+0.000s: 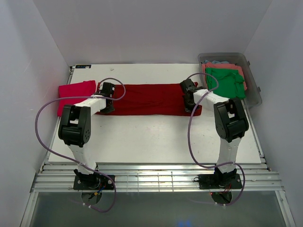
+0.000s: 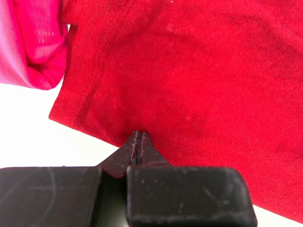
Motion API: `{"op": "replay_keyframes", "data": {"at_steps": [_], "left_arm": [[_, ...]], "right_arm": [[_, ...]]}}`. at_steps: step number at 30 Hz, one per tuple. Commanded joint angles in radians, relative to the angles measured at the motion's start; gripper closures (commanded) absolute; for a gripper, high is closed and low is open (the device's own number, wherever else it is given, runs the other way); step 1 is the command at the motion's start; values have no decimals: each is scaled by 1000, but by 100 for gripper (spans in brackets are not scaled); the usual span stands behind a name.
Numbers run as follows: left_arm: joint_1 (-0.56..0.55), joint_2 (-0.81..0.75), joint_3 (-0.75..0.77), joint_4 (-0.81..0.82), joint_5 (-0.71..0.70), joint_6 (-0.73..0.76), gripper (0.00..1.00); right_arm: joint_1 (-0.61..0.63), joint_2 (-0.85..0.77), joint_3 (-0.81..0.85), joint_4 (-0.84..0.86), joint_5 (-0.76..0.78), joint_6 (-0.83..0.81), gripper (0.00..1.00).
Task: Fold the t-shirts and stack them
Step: Fold the tshirt
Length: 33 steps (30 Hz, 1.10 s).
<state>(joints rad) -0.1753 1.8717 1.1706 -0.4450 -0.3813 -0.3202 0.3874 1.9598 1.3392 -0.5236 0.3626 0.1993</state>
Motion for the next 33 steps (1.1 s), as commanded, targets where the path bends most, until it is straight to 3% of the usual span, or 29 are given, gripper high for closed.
{"op": "replay_keyframes", "data": {"at_steps": [1, 10, 15, 25, 33], "left_arm": [[-12, 18, -60, -188, 85, -42, 100], [-142, -64, -140, -303, 157, -227, 100], [-222, -149, -201, -377, 206, -376, 100], [-472, -301, -341, -380, 321, -600, 100], [-653, -293, -249, -376, 369, -721, 100]], "right_arm": [[-30, 60, 9, -26, 45, -15, 92], [-38, 296, 431, -249, 62, 3, 92], [-38, 372, 612, -286, 17, 14, 92], [-38, 419, 700, -190, -267, 80, 92], [-39, 435, 736, -32, -455, 160, 92]]}}
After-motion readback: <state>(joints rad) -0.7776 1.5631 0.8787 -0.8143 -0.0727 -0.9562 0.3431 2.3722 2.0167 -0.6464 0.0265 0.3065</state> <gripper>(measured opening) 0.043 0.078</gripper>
